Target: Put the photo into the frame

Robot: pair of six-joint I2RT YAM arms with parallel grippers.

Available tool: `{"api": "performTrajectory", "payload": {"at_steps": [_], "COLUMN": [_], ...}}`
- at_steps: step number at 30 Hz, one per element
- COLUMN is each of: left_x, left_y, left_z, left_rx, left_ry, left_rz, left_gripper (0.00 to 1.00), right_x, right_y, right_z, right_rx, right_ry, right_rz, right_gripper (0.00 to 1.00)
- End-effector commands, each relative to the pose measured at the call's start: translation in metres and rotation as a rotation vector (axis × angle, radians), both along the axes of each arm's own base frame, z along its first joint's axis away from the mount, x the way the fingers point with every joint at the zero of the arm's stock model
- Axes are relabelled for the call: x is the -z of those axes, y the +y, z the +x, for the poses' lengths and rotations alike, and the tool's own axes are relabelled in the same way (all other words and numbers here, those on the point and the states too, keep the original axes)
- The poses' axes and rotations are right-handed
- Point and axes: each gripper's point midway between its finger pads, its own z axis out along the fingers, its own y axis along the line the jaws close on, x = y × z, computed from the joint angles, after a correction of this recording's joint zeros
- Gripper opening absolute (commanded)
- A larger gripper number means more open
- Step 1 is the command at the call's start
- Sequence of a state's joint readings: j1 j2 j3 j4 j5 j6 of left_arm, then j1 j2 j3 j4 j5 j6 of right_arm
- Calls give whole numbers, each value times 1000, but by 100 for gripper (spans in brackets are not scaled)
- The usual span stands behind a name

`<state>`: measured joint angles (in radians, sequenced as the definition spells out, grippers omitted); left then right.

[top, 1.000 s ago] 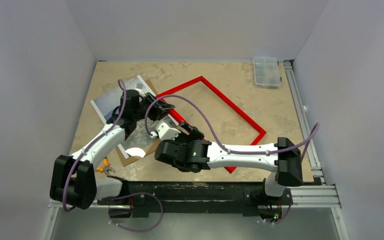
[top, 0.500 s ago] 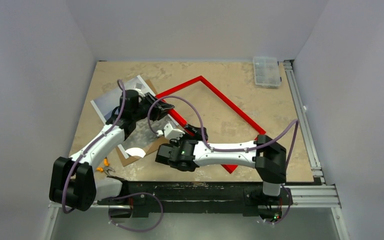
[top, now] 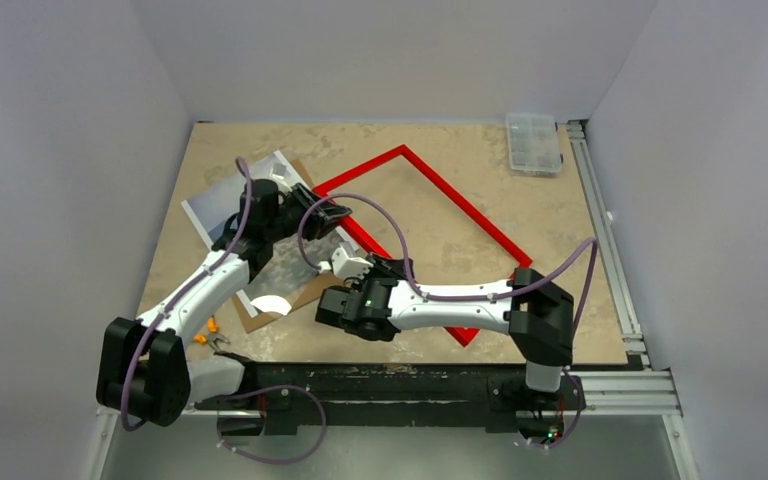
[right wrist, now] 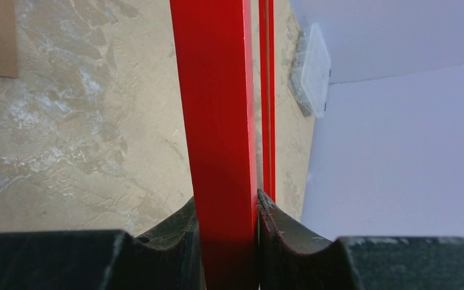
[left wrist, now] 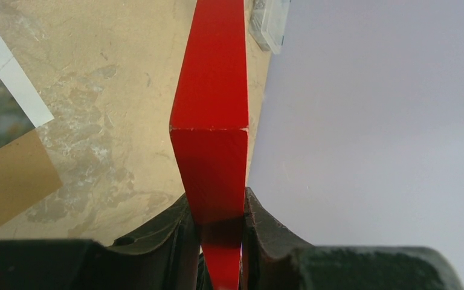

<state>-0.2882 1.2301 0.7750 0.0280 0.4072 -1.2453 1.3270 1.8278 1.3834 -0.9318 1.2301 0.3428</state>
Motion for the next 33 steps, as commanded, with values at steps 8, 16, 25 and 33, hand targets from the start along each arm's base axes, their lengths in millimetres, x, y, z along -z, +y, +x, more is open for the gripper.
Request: {"api": "performTrajectory", "payload": {"at_steps": [8,16,25,33], "left_x": [-9,-31,-67,-81], "left_y": [21,46,81,83], "left_z": [-2,-14,-34,-39], "left_rx": [-52,-108,-203,-188], "left_ry": [-47,-78,-165,-204], "left_rz": [103,250,385,408], "left_gripper": [87,92,95,95], "right_x": [-32,-47,-112,-163], "right_y": [-1,9,6,-26], "right_z": [12,22,32,54], "right_rx": [50,-5,-64,-25], "right_ry": [-69,161,246,252], "right_rz": [130,388,680,894], "right_gripper": [0,0,0,0]}}
